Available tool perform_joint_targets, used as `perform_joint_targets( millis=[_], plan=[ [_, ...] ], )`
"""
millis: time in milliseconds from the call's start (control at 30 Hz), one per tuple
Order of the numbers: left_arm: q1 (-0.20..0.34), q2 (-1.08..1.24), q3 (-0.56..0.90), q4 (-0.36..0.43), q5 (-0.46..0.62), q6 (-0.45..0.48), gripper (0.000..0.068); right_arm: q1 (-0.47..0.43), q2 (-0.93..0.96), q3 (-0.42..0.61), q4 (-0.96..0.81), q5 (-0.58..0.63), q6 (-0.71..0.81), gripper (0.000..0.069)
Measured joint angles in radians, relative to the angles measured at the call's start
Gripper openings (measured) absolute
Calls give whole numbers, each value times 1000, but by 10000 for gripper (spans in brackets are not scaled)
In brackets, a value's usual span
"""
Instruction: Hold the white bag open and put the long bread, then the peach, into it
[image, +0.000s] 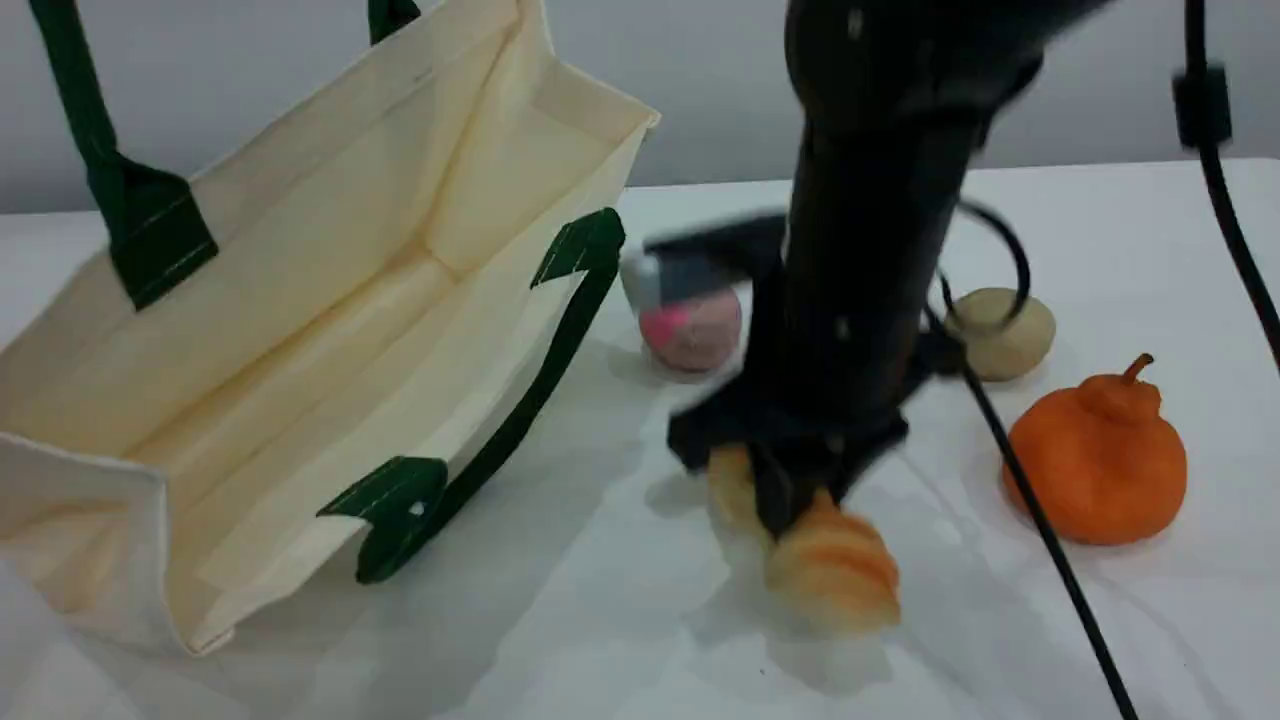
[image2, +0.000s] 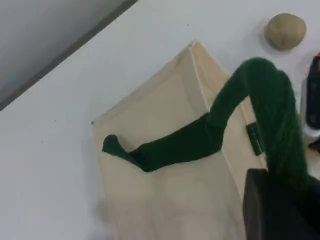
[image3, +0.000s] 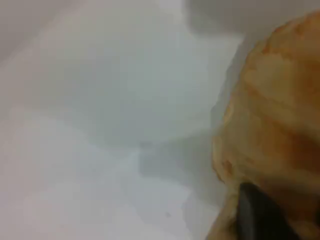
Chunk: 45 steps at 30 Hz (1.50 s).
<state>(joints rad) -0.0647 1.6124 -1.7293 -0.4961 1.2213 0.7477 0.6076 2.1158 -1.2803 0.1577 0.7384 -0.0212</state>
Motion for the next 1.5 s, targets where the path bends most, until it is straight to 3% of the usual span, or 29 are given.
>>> perform_joint_targets(
  millis=[367, 667, 1000, 1267, 1500],
  plan=[
    [0, 0, 0, 2, 0, 0, 97, 0, -234, 0, -26, 58, 21, 108],
    [0, 0, 0, 2, 0, 0, 97, 43, -405, 0, 112, 118, 12, 100],
    [0, 0, 0, 2, 0, -10, 97, 173, -405, -2, 215, 26, 12, 98],
    [0, 0, 0, -3, 0, -9, 97, 173, -338, -18, 342, -99, 12, 95],
    [0, 0, 0, -4, 0, -9, 97, 170, -207, -112, 379, -121, 12, 95]
  ],
)
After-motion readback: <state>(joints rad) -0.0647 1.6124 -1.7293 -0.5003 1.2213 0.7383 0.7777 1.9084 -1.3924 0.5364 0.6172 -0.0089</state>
